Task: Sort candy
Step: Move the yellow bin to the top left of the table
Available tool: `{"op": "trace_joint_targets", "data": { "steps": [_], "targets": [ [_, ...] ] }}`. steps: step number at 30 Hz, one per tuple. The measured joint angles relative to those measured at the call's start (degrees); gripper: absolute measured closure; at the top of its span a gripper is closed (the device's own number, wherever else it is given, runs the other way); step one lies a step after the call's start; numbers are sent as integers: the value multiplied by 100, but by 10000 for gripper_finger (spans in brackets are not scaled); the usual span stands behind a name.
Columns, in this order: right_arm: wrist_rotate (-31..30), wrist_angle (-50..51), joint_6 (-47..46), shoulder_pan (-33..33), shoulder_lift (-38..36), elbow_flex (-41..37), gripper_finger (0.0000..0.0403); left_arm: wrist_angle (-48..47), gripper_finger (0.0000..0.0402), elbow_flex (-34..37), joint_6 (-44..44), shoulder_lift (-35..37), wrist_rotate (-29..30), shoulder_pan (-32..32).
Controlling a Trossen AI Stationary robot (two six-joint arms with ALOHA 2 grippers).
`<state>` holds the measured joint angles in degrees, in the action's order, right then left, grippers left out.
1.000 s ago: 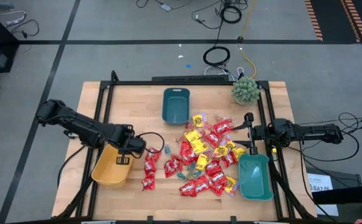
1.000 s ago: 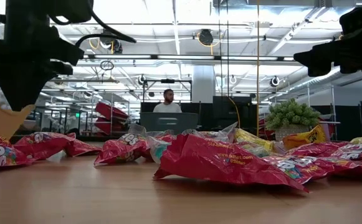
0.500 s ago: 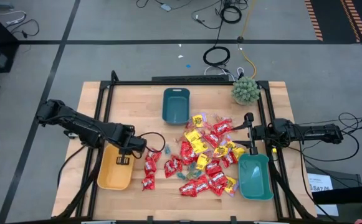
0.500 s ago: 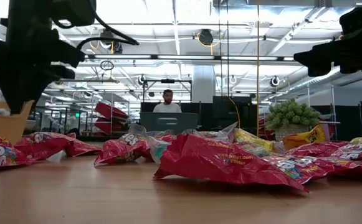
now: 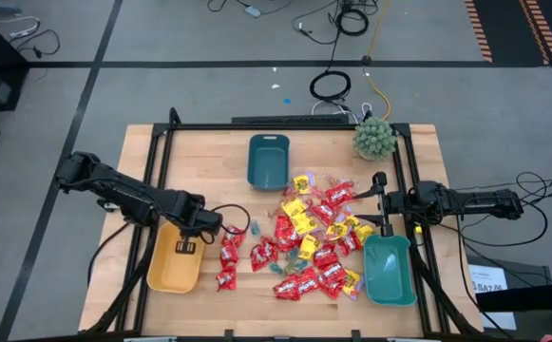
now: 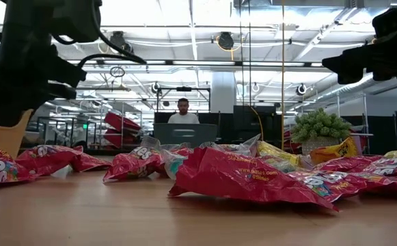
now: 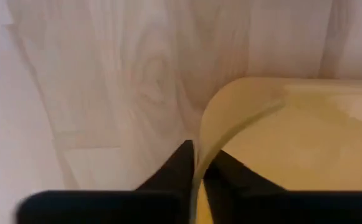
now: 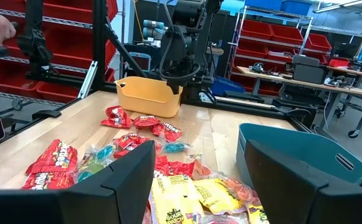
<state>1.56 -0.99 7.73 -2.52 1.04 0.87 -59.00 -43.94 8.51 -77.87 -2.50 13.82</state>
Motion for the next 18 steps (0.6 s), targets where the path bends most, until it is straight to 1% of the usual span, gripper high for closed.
{"op": "trace_joint_targets", "data": {
  "steps": [1, 5, 10, 14, 18],
  "targets": [
    [0, 0, 1, 1, 2, 1, 161, 1, 389, 2, 4, 6, -69, -3],
    [0, 0, 1, 1, 2, -1, 161, -65, 392, -50, 13, -3, -143, -2],
    [0, 1, 0, 0, 1, 1, 161, -517, 396, -527, -45, -4, -127, -140],
    [0, 2, 1, 1, 2, -1, 161, -1114, 396, -1022, -576, -2, -41, -528],
    [0, 0, -1, 1, 0, -1, 161, -1344, 396, -1436, -1343, 0, 14, -1197]
  ]
}}
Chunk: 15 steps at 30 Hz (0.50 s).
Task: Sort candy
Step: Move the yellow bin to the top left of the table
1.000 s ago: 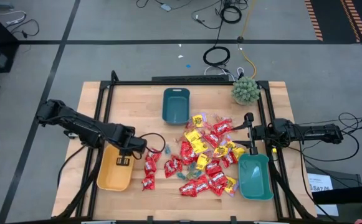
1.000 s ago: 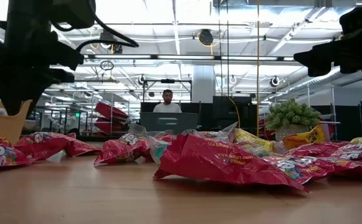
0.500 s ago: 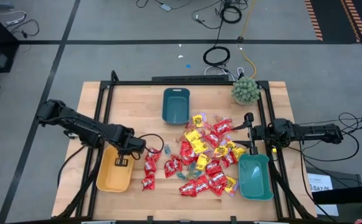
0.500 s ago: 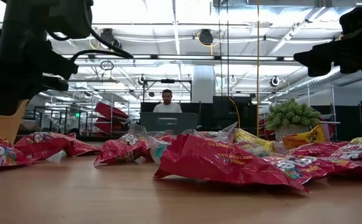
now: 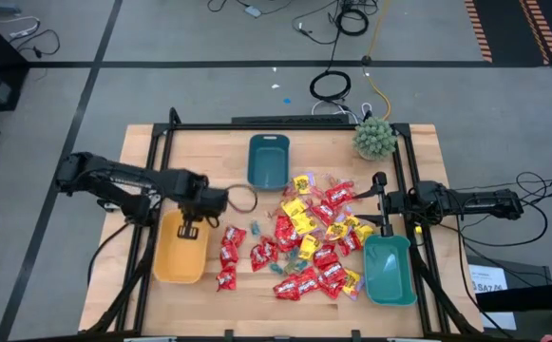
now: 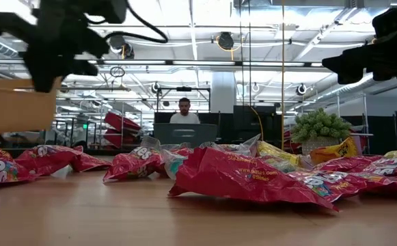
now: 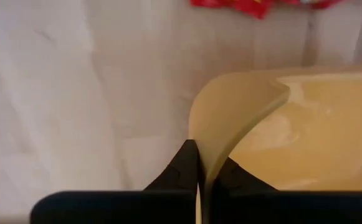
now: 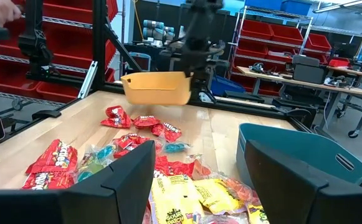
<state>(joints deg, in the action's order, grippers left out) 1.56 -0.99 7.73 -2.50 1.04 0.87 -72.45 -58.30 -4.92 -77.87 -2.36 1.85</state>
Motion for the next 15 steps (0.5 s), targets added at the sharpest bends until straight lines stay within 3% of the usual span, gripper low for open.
{"op": "trace_joint_targets", "data": {
  "steps": [10, 15],
  "targets": [
    [0, 1, 1, -1, 1, 2, 161, 476, 396, -563, -2359, -41, 263, -2580],
    [0, 0, 1, -2, 2, 1, 161, 809, 396, -1072, -3502, -641, 235, -3696]
  ]
}}
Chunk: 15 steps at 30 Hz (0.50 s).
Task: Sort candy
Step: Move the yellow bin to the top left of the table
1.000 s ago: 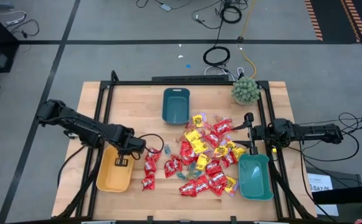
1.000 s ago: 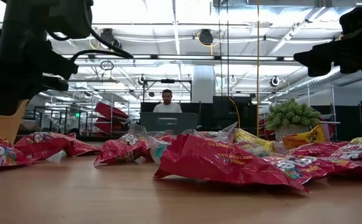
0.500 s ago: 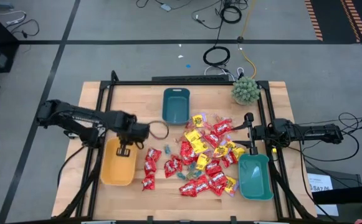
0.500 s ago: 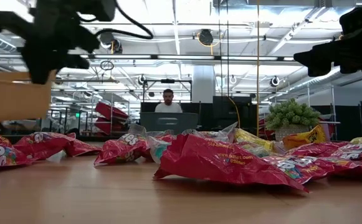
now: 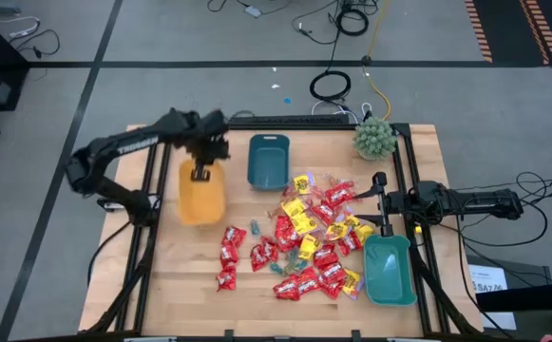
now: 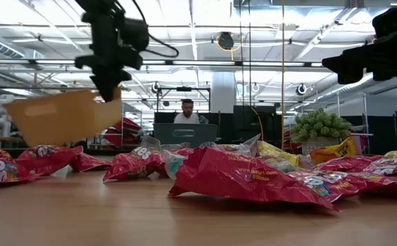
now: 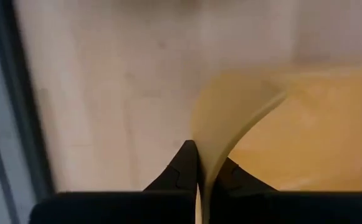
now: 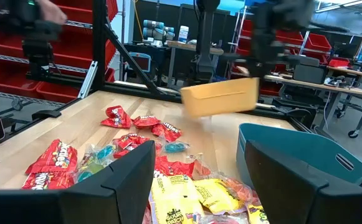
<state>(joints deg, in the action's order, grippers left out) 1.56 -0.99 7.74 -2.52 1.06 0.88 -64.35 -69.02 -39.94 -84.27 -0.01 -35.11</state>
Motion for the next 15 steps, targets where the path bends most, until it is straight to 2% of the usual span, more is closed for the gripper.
{"op": "trace_joint_targets", "data": {
  "steps": [4, 9, 15],
  "targets": [
    [0, 2, 1, 1, 0, 0, 161, -45, 397, -719, -947, -857, -6, -651],
    [0, 2, 1, 0, 0, 0, 161, -88, 397, -1681, -1794, -1882, -31, -1178],
    [0, 1, 1, 0, 0, -1, 161, -263, 397, -2800, -1902, -2909, -170, -1507]
  ]
}}
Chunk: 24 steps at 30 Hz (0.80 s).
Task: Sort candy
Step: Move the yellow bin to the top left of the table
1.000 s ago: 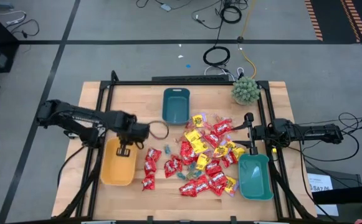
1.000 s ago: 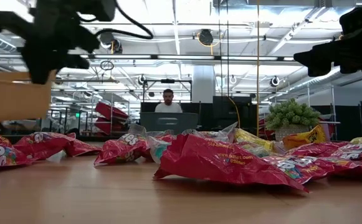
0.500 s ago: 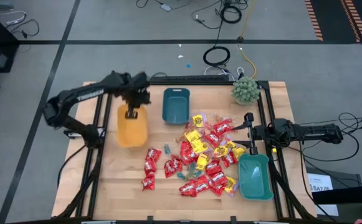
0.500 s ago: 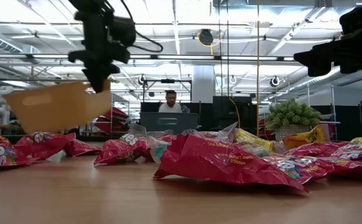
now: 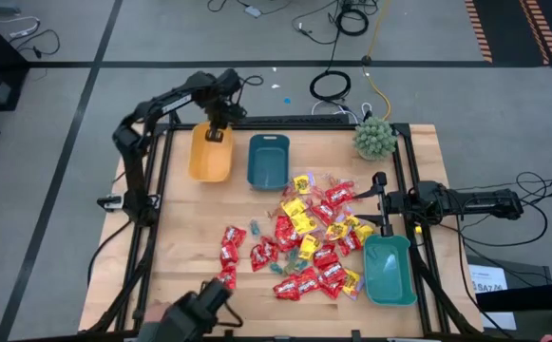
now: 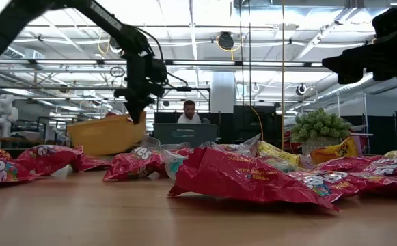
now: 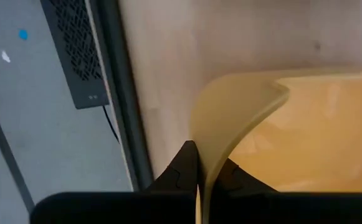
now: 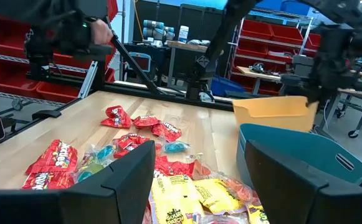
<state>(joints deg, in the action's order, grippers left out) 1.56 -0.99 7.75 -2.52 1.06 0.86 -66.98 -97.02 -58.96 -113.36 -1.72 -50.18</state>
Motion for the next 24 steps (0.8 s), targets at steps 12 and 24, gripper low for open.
{"op": "trace_joint_targets", "data": {
  "steps": [12, 24],
  "targets": [
    [0, 0, 0, 1, 0, 2, 161, -461, 397, -668, 593, -891, -273, 281],
    [0, 0, 0, 1, 0, 0, 161, -404, 373, -668, 822, -924, -227, 351]
  ]
}}
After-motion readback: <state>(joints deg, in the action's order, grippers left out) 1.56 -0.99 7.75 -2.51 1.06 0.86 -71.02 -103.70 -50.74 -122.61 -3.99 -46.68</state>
